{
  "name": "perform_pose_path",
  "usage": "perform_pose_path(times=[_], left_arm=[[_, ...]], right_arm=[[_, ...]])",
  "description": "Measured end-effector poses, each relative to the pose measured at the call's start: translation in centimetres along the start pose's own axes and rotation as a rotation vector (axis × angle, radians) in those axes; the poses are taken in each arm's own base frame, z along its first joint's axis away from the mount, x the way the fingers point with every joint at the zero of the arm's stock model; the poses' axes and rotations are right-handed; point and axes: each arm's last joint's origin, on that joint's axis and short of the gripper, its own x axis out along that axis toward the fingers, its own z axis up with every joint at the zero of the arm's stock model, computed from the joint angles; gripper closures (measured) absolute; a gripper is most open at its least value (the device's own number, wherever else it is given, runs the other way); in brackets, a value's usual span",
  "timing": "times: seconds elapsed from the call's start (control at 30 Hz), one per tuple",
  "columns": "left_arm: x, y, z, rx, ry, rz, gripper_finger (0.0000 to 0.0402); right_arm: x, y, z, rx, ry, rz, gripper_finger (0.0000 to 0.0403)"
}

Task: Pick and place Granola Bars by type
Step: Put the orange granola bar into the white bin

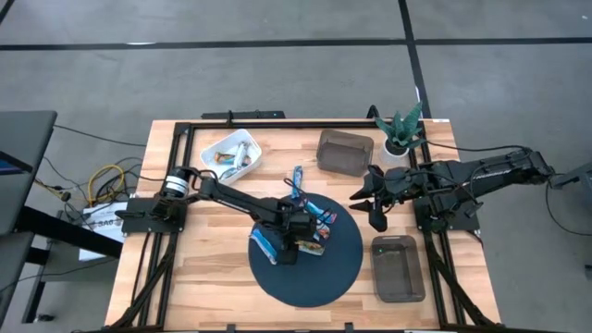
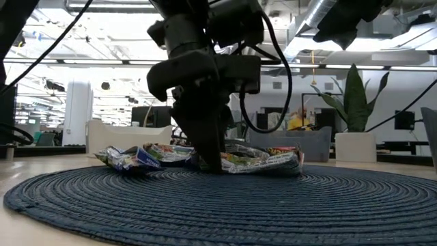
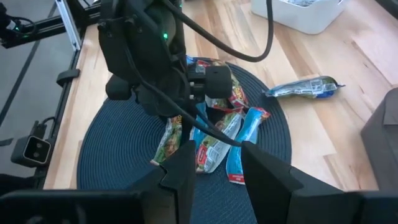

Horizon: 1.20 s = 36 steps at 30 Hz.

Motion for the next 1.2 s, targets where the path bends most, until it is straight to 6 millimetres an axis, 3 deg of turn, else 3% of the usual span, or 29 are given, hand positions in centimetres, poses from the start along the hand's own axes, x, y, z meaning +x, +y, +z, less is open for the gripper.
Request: perform_pose_path(times=[0.33,0.63,0.87,1.2], left_arm=[[-0.3,0.1,0.0,-0.009,0.001,0.012,0.0311],[-1.3,1.2,0.1,-0.074,-0.008,0.024,0.0322],[-5.3,2.7,0.4,-0.161,-0.073,0.067,0.0330],[-14.0,4.4,-1.5,-0.305,-0.108,0.271,0.0331]], right_arm=[[0.0,0.2,-0.1,-0.008,0.019,0.064,0.0284],[0.0,0.3,0.1,-0.013,0.005,0.088,0.0284],[0.0,0.3,0.4,-0.025,-0.026,0.093,0.0284],[0.0,-0.7,1.1,-0.006,-0.090,0.008,0.0284]])
